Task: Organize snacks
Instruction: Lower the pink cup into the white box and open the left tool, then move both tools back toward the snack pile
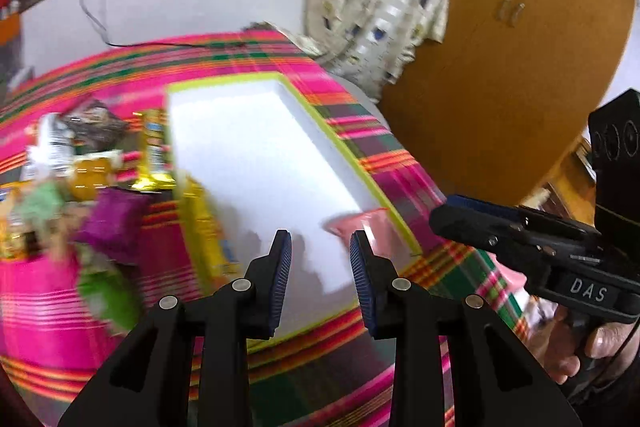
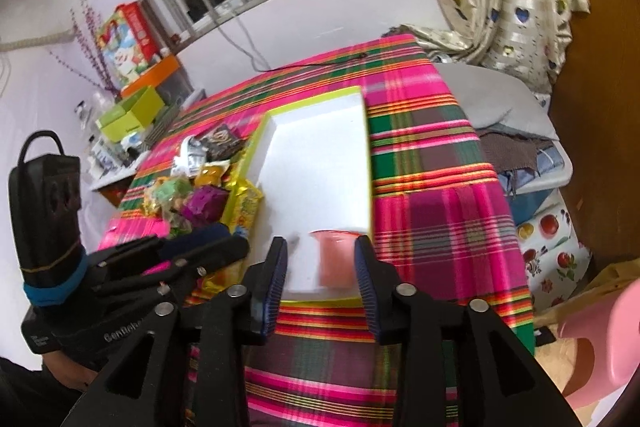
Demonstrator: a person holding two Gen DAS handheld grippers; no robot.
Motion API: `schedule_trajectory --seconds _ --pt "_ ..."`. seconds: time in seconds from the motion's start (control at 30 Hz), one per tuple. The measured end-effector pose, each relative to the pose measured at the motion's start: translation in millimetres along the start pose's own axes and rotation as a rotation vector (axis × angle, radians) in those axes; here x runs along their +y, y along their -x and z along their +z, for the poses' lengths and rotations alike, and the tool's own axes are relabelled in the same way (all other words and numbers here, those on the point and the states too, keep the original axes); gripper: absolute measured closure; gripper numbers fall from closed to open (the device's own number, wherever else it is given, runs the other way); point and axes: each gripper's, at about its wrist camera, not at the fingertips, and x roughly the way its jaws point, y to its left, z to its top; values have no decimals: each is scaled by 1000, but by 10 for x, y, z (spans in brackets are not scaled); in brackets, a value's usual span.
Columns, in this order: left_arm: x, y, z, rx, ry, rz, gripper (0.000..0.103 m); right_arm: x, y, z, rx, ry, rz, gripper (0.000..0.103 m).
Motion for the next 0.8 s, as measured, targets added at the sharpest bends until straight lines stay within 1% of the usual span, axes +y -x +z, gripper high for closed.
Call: schedule_trajectory --seconds 0.1,0.2,0.3,0.5,0.8 --pt "135 134 -29 -27 16 67 71 117 -44 -7 8 21 13 62" --pt "253 209 -58 -42 36 117 71 211 -87 -10 16 37 21 61" --pt "366 255 -93 -48 59 142 71 301 -126 -8 23 51 28 59" --pt "510 337 -158 -56 88 176 71 436 -190 -5 37 73 40 57" --pt "661 440 -212 -72 119 191 71 605 -290 30 56 108 55 57"
